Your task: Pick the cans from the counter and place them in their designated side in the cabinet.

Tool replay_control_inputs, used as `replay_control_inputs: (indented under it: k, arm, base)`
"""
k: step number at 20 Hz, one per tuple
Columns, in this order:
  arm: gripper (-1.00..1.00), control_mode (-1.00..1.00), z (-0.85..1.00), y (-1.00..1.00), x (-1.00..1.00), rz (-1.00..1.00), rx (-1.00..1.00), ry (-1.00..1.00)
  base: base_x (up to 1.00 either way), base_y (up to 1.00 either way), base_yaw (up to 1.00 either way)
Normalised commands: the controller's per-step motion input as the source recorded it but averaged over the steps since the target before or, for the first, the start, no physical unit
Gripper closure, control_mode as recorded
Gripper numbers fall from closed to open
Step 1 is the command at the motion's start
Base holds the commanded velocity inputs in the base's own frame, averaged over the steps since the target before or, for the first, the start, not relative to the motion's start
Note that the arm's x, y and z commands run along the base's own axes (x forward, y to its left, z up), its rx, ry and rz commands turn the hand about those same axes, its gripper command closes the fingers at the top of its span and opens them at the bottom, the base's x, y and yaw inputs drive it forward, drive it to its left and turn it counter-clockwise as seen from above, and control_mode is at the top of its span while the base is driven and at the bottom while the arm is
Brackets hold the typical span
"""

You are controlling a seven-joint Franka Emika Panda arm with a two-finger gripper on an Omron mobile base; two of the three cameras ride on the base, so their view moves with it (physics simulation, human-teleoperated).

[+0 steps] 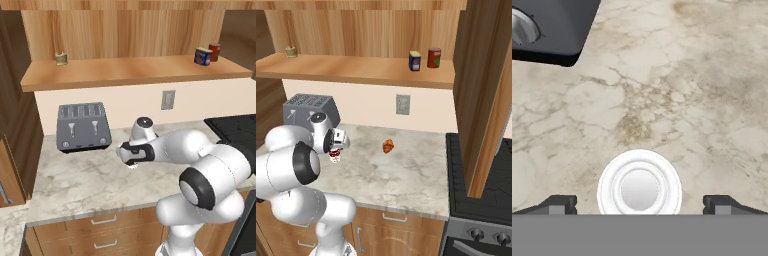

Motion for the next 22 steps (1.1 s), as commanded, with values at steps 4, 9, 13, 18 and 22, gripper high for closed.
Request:
replay_control_inputs:
  k: [4, 9, 13, 18, 22]
  arm:
    - [-1.0, -1.0, -0.13, 0.01, 0.13, 0.0, -0.01, 0.0]
    - [-1.0, -1.0, -0.15, 0.02, 0.09, 0.0, -0.01, 0.0]
    - [-1.0, -1.0, -0.16, 0.04, 0.07, 0.0, -0.01, 0.0]
    - [1.0, -1.0, -0.19, 0.08, 0.02, 0.0, -0.01, 0.0]
    - [1.0, -1.0, -0.11, 0.01, 0.0, 0.0, -0.02, 0.0]
  base:
    - [0.0, 0.0, 0.0]
    - [0.0, 0.0, 0.0]
    - [0.0, 0.0, 0.0]
    - [0.0, 0.0, 0.0]
    - [0.0, 0.0, 0.0]
